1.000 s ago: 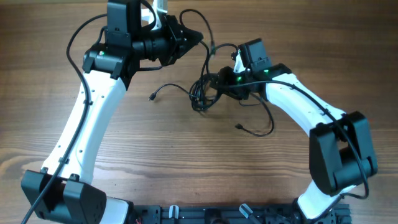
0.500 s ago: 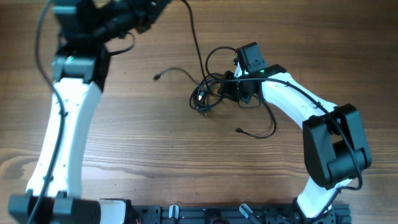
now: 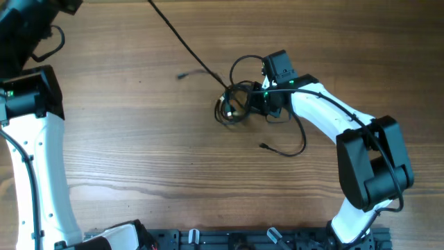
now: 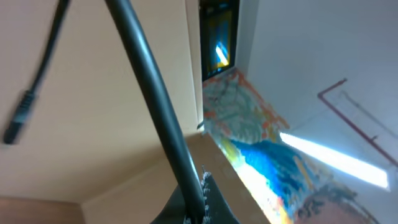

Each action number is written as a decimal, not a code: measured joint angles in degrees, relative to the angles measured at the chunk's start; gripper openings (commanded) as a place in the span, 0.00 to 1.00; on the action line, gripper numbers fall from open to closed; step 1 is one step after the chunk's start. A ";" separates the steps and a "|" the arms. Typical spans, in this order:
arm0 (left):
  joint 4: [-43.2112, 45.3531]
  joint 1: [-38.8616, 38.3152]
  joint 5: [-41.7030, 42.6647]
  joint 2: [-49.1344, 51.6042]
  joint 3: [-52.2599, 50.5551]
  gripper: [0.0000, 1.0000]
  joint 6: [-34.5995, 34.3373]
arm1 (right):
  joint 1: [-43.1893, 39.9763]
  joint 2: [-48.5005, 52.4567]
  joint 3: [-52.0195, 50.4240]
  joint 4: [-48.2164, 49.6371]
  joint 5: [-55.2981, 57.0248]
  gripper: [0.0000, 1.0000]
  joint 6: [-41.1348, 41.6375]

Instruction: Untangle cables

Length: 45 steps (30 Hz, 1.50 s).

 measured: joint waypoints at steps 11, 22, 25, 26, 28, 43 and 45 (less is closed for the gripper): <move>-76.74 -9.49 -10.67 4.11 1.18 0.04 50.93 | 0.00 0.28 -0.79 -0.79 0.92 0.12 -1.03; -87.58 -10.23 -24.79 12.70 1.18 0.04 67.23 | 0.00 -9.40 2.32 -7.76 -5.57 0.63 -7.45; -89.66 -10.23 -27.58 13.38 1.18 0.04 72.39 | 0.00 -11.10 2.78 -8.04 -5.27 0.63 -5.79; -90.16 -10.23 -27.76 13.62 1.01 0.04 74.49 | 0.00 -11.10 2.78 -8.28 -5.18 0.63 -5.46; -90.40 -10.23 -27.32 13.90 -0.68 0.04 78.97 | 0.00 -11.10 3.32 -9.29 -5.05 0.63 -4.85; -84.63 -10.23 -24.26 14.71 -11.17 0.04 90.49 | 1.62 -5.81 4.92 -15.39 -3.80 0.59 -3.28; -84.11 -10.23 -24.26 14.71 -11.17 0.05 90.49 | 1.62 -5.79 4.92 -14.25 -3.37 0.60 -7.15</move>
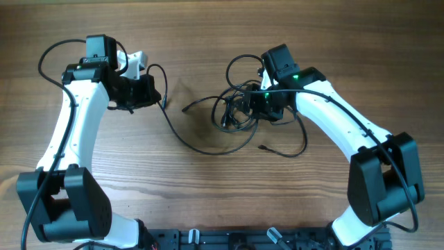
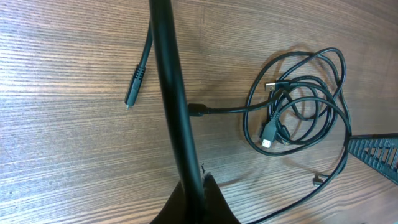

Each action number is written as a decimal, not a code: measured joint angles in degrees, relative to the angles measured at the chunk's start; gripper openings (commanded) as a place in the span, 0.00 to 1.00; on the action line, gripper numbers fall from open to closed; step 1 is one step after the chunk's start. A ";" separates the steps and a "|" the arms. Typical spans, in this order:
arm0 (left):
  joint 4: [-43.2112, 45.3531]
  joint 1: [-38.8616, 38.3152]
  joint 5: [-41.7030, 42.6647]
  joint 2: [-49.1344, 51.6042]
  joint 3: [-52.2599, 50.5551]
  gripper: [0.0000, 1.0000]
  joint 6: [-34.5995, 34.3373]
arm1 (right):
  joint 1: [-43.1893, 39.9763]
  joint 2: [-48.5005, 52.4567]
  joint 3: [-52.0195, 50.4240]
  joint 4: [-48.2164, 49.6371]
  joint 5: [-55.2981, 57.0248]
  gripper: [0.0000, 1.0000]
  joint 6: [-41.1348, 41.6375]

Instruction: Untangle cables

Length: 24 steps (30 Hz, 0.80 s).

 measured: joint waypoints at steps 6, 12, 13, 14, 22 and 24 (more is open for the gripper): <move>0.57 0.00 0.00 0.00 -0.02 0.11 -0.17 | -2.78 0.02 0.00 5.27 -4.15 0.61 -16.13; 0.61 0.00 0.02 0.00 -0.02 0.14 -0.20 | -7.45 0.02 0.09 -0.26 -3.87 0.61 -18.16; 0.81 0.00 0.09 0.00 -0.02 0.14 -0.68 | -7.06 0.02 0.09 -1.38 -3.56 0.59 -18.14; 1.22 0.00 0.20 0.00 -0.02 0.14 -1.73 | -6.45 0.22 0.09 -1.92 -3.41 0.56 -17.92; 3.34 0.00 0.20 0.00 -0.02 0.16 -11.91 | -3.28 2.36 0.09 -2.05 -3.15 0.22 -12.26; 4.04 0.00 0.20 0.00 -0.02 0.15 -13.92 | -3.28 2.36 0.09 -0.70 -3.15 0.14 -12.02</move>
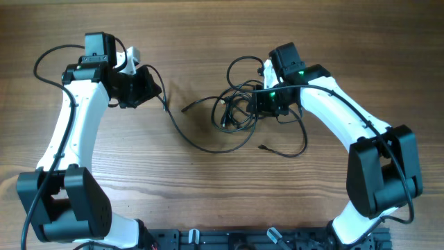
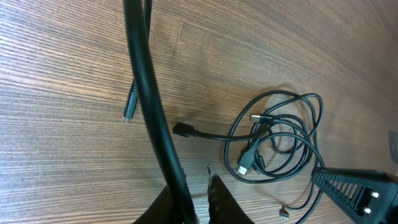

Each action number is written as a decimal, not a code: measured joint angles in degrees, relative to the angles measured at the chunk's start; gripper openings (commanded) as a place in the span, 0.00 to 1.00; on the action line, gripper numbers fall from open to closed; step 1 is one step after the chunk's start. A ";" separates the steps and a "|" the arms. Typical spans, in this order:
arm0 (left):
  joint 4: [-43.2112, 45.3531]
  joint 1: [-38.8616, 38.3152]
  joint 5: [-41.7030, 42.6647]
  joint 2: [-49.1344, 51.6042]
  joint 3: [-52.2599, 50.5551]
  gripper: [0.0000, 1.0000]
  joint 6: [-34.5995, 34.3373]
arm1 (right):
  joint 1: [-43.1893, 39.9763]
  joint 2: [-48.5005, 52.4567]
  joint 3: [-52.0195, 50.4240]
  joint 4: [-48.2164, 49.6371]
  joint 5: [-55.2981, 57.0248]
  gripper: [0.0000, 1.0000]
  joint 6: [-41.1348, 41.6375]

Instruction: Untangle cables

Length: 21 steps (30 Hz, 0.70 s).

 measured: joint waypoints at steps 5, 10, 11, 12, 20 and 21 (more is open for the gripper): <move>1.64 0.00 0.00 0.00 0.00 0.15 -1.18 | 0.00 0.00 0.00 8.00 -0.70 0.04 0.22; 1.73 0.00 0.00 0.00 0.00 0.17 -1.20 | 0.00 -0.17 0.52 12.15 -8.33 0.04 -0.26; 1.73 0.00 0.00 0.00 0.00 0.17 -1.20 | 0.00 -0.90 0.76 12.26 -9.46 0.04 -0.26; 1.73 0.00 0.00 0.00 0.00 0.17 -1.22 | 0.00 -2.43 0.76 12.20 -10.54 0.04 -0.55; 1.70 0.00 0.00 0.00 0.00 0.19 -1.38 | 0.00 -16.55 1.84 11.08 -15.08 0.04 -12.00; 1.70 0.00 0.00 0.00 0.00 0.20 -1.38 | -0.20 -16.57 1.84 11.47 -15.39 0.04 -12.61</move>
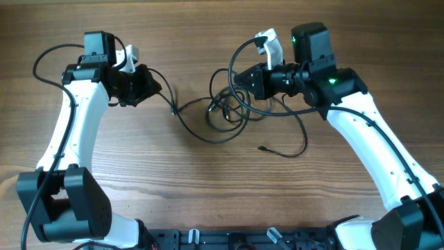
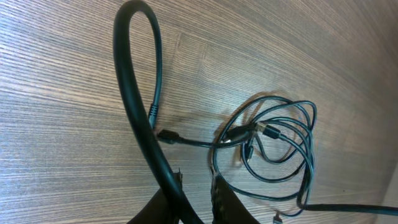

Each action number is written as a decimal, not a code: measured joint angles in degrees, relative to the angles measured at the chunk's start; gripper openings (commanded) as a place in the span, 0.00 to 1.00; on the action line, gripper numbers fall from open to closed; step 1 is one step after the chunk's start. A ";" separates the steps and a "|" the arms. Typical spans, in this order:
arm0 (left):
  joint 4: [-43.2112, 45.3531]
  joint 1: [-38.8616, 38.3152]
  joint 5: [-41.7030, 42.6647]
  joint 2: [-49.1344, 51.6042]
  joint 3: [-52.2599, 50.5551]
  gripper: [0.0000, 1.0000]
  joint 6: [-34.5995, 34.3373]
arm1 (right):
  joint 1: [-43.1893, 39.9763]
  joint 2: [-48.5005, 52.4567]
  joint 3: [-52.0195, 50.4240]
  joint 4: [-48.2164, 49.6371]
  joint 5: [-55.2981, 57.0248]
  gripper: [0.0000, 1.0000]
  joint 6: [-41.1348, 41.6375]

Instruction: Untangle cables

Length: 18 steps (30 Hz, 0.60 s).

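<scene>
A knot of thin black cables (image 1: 225, 110) lies mid-table; the left wrist view shows it as loose loops (image 2: 273, 140) with plugs inside. A thicker black cable (image 2: 134, 106) arcs from my left gripper (image 2: 196, 179) and doubles back to a plug (image 2: 165, 135). In the overhead view my left gripper (image 1: 158, 88) stands left of the knot, its jaws slightly parted, the cable resting against one finger. My right gripper (image 1: 234, 78) points left over the knot's upper edge, fingers drawn together on a cable loop.
A thin cable trails right from the knot to a small loose connector (image 1: 263, 146). The wooden table (image 1: 104, 180) carries a dark rack (image 1: 229, 239) along its front edge. Both white arms reach in from the sides.
My right gripper has turned from pressing down on the knot's right side to pointing left at its upper edge. The knot has shifted slightly left. The thick cable's end now curls back near my left gripper.
First my left gripper was high off the table holding the thick cable taut while my right gripper sat on the knot. Then the left was low at the table's left, shut on the cable. Later its jaws had parted. Now the right grips a loop.
</scene>
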 measured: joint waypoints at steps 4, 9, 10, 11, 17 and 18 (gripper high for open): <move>0.00 0.00 0.00 0.02 0.00 0.20 0.00 | -3.28 -3.10 0.00 2.69 -2.95 0.04 -0.70; 0.00 0.00 0.02 0.02 0.00 0.21 -0.04 | -6.82 -12.90 0.00 5.29 -5.03 0.04 2.51; 0.00 0.00 0.02 0.00 0.00 0.21 -0.04 | -6.91 -14.03 0.00 5.73 -5.53 0.04 2.99; 0.00 0.00 0.02 0.02 0.00 0.21 -0.07 | -6.88 -14.73 0.00 5.90 -5.88 0.04 3.58; -0.04 0.00 0.02 0.02 0.00 0.20 -0.20 | -7.17 -14.82 0.02 4.22 0.70 0.04 20.28; -0.02 0.00 0.02 0.02 0.00 0.20 -0.20 | -7.28 -14.71 0.00 3.21 3.06 0.04 24.46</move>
